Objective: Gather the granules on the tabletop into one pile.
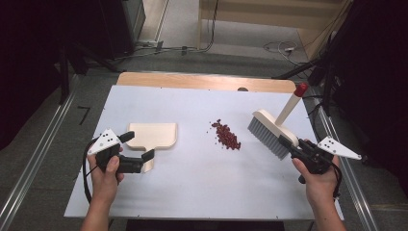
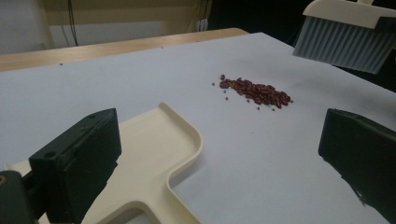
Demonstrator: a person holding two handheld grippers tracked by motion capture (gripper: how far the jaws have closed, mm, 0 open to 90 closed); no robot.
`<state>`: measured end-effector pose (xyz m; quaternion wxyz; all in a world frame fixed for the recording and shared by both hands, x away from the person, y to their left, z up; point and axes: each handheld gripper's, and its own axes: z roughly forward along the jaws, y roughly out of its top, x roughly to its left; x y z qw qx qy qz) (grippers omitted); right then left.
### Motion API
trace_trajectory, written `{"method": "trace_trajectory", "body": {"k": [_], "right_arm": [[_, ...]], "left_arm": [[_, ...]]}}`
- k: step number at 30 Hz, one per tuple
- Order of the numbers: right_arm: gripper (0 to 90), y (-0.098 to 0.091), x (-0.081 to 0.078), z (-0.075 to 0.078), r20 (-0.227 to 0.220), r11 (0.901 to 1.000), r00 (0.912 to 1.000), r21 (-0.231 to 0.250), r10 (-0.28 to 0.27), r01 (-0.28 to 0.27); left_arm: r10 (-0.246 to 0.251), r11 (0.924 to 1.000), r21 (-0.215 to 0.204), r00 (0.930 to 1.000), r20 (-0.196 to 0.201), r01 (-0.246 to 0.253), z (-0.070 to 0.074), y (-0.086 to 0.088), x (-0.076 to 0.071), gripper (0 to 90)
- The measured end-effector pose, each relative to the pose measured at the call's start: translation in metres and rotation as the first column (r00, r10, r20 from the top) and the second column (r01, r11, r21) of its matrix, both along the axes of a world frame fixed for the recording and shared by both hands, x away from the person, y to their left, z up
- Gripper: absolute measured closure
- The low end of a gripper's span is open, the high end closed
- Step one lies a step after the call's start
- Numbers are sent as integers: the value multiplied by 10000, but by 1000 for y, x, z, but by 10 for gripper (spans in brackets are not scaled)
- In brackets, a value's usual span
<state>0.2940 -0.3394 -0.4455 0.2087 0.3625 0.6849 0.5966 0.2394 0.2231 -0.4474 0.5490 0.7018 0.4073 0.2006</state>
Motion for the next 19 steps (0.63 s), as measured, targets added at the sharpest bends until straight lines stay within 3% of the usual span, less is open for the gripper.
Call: {"method": "trace_trajectory", "body": {"k": [8, 19], "right_arm": [[665, -15, -8, -10, -332, 9984, 9979, -4, -561, 562], [664, -20, -4, -17, -592, 9966, 9948, -82, -825, 822]], "left_arm": [[341, 9993, -187, 9987, 380, -334, -5, 15, -16, 0], [297, 9995, -147, 9990, 321, -293, -9, 12, -10, 0]]}}
